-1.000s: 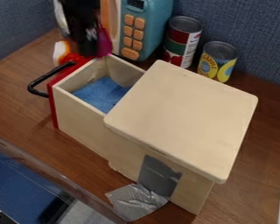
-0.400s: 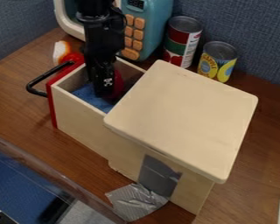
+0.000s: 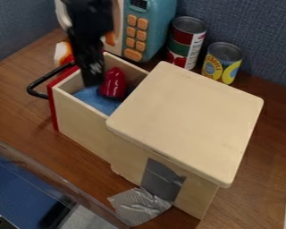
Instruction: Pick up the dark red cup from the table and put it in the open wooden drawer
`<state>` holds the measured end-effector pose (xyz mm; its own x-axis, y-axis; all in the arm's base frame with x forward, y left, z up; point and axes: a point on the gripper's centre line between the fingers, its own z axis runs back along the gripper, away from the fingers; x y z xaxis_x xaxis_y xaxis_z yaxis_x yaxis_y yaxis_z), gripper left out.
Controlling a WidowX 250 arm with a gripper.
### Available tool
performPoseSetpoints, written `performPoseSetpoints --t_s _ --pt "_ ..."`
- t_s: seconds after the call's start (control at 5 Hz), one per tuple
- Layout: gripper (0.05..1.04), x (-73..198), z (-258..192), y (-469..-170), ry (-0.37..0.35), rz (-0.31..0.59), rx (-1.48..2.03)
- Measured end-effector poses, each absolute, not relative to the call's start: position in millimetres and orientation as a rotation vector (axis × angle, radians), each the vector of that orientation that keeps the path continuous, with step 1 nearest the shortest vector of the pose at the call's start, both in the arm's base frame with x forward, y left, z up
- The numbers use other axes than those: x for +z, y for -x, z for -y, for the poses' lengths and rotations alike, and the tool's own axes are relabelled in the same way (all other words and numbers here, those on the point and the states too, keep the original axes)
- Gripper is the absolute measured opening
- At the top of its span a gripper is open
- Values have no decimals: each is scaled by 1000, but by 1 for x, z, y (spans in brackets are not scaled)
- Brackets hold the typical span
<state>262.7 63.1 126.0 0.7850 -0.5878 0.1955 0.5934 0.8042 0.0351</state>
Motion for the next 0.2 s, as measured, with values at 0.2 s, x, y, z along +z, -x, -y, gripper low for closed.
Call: performPoseSetpoints --t_s 0.2 --pt "999 163 -89 -233 -47 259 -625"
